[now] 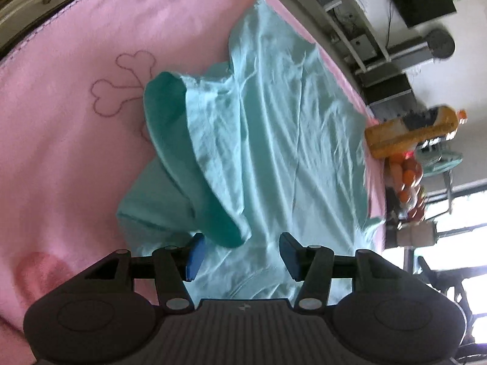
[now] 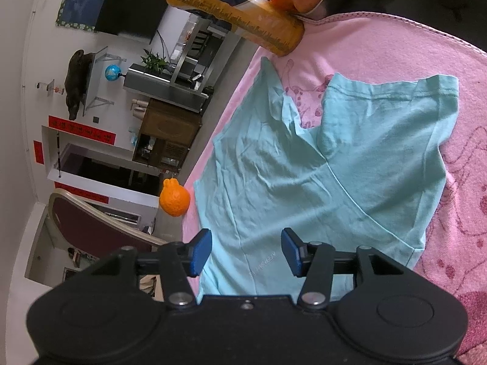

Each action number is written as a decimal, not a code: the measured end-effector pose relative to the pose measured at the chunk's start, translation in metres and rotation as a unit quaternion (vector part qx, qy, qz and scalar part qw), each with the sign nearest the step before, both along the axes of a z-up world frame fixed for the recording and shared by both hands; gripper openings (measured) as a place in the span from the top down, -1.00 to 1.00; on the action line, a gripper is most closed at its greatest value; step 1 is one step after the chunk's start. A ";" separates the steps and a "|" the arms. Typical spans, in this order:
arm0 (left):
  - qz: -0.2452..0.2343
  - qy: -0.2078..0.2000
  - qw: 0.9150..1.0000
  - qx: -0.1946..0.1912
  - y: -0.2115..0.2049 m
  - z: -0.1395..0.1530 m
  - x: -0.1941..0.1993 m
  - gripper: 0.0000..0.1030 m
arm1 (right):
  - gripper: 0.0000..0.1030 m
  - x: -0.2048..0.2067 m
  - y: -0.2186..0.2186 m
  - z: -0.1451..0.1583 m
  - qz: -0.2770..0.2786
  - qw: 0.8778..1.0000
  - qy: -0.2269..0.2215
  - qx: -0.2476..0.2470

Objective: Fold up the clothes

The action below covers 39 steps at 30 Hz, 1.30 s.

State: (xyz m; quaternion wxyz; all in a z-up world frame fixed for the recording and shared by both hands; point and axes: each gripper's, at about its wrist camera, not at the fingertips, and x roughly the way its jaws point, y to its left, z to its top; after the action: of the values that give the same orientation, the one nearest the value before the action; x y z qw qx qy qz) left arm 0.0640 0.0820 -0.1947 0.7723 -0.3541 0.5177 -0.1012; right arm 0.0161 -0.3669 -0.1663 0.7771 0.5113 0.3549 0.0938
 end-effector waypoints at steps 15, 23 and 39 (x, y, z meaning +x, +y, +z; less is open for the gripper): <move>0.053 -0.029 0.996 0.067 0.017 0.034 -0.016 1.00 | 0.04 -0.001 0.000 0.000 0.003 1.000 0.003 -0.006; 0.027 -0.116 0.936 0.331 0.042 0.094 -0.013 1.00 | 0.04 -0.002 0.000 0.000 0.004 1.000 0.006 -0.001; 0.032 -0.102 0.949 0.298 0.104 0.082 0.011 0.19 | 0.01 -0.003 -0.001 -0.003 0.003 1.000 0.019 0.002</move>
State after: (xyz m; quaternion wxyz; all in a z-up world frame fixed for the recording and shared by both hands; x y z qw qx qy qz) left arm 0.0751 0.1859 -0.1127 0.8939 -0.1122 0.4315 0.0464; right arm 0.0131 -0.3684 -0.1698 0.7689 0.5136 0.3705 0.0873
